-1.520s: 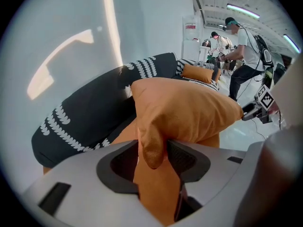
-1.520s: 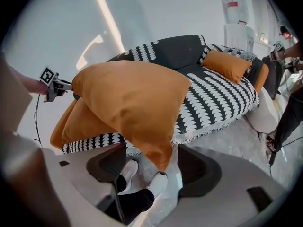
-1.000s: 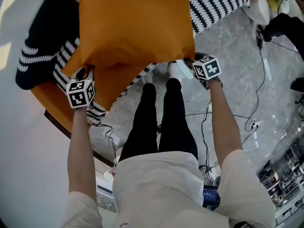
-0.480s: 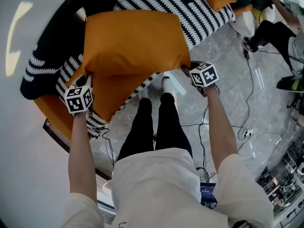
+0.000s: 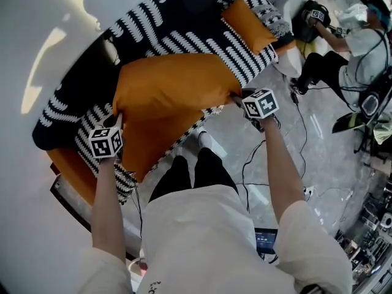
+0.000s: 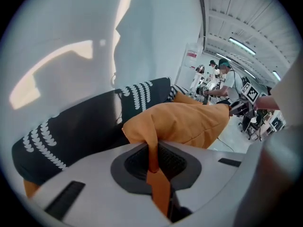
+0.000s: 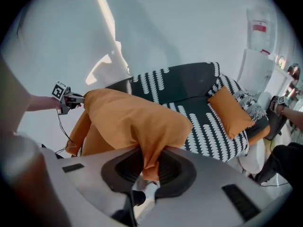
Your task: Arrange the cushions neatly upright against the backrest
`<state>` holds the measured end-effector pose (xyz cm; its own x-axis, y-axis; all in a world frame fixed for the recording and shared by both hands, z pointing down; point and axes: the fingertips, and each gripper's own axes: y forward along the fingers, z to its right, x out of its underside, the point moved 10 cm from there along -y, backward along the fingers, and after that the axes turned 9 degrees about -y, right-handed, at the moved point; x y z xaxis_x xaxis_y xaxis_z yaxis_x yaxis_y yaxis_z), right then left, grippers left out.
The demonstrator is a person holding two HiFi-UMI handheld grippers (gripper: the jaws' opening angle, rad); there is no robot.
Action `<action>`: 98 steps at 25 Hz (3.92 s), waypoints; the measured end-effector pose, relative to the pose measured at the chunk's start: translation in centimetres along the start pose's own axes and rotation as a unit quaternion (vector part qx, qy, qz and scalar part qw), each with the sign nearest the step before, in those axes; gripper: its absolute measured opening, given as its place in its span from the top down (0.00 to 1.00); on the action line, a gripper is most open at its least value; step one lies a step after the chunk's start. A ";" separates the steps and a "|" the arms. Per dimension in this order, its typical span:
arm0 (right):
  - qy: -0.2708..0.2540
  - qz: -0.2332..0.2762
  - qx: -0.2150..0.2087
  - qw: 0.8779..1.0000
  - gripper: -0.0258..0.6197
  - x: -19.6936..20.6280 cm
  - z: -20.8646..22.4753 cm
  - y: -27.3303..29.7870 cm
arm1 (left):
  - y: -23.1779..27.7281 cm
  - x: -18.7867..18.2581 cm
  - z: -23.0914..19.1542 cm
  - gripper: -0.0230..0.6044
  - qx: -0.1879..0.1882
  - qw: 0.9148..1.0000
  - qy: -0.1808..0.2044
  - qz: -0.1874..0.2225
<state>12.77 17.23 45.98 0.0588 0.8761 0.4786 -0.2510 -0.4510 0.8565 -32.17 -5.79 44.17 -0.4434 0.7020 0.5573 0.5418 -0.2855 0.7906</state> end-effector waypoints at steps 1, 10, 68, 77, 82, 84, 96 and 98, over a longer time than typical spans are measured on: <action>-0.005 0.000 0.003 1.000 0.85 -0.7 0.1 -0.4 | -0.2 -0.1 0.0 0.90 0.002 1.000 -0.005 0.005; -0.037 0.023 -0.016 0.999 0.86 -3.3 4.5 -1.8 | -0.5 -1.0 3.0 0.90 -0.016 0.998 -0.043 0.032; -0.077 -0.045 -0.104 0.991 0.85 -25.5 39.9 10.2 | 22.5 -15.5 11.1 0.90 -0.018 0.961 -0.274 0.044; -0.097 0.006 -0.116 0.988 0.85 -32.2 42.0 15.8 | 25.6 -19.7 6.3 0.90 -0.073 0.946 -0.301 0.092; -0.111 0.024 -0.108 0.988 0.84 -36.3 42.7 19.6 | 27.4 -21.8 3.4 0.89 -0.100 0.938 -0.315 0.106; -0.110 0.031 -0.106 0.988 0.84 -37.5 42.9 20.7 | 27.7 -22.8 2.7 0.89 -0.112 0.934 -0.321 0.112; -0.104 0.091 -0.093 0.986 0.79 -37.8 44.4 20.9 | 28.6 -25.3 2.8 0.86 -0.162 0.933 -0.301 0.115; -0.117 0.086 -0.081 0.986 0.77 -37.9 44.3 20.2 | 28.3 -25.3 2.8 0.83 -0.168 0.934 -0.296 0.108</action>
<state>48.30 -32.63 53.76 0.2189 0.7167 0.6622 -0.4276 -0.5395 0.7253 -3.60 -29.81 51.70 0.1765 0.8131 0.5547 0.2741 -0.5819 0.7657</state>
